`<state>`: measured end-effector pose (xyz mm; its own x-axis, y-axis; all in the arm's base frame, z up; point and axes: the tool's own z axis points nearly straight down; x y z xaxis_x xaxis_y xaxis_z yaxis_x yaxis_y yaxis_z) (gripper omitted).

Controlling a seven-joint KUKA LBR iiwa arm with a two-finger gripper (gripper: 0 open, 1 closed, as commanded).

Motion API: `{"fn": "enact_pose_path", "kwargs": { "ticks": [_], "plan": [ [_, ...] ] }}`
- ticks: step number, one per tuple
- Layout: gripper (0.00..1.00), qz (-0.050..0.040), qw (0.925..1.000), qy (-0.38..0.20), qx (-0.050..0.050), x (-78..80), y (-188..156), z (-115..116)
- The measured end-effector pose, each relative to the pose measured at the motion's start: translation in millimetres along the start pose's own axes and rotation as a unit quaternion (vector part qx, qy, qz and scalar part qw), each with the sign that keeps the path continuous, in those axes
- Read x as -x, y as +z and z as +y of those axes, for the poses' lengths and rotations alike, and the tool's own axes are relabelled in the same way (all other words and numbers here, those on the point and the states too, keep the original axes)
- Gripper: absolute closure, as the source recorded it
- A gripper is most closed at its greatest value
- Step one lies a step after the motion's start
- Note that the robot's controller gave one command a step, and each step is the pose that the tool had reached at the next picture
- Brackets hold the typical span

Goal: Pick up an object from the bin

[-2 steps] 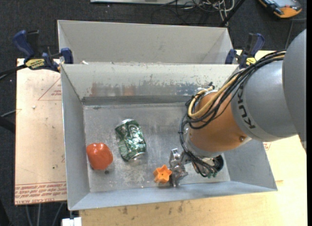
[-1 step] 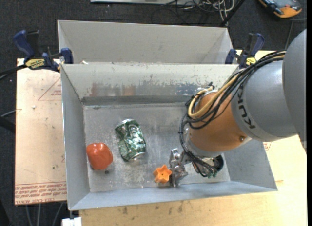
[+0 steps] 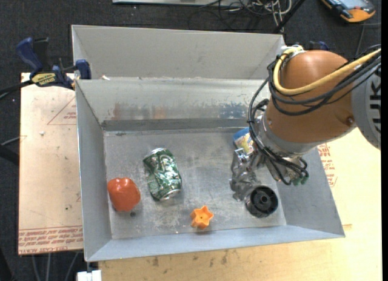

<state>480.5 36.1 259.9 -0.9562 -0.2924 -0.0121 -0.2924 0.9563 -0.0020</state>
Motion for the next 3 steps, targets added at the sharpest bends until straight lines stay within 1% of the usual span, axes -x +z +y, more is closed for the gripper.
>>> {"fn": "enact_pose_path", "kwargs": {
  "ticks": [1,2,3],
  "plan": [
    [1.0,0.0046,1.0,0.0,0.001,-1.3,4.6,0.2],
    [1.0,0.0013,0.9991,-0.041,0.001,24.5,27.6,-29.4],
    [0.0,0.0054,0.9911,-0.133,0.003,11.1,100.9,15.9]
  ]
}}
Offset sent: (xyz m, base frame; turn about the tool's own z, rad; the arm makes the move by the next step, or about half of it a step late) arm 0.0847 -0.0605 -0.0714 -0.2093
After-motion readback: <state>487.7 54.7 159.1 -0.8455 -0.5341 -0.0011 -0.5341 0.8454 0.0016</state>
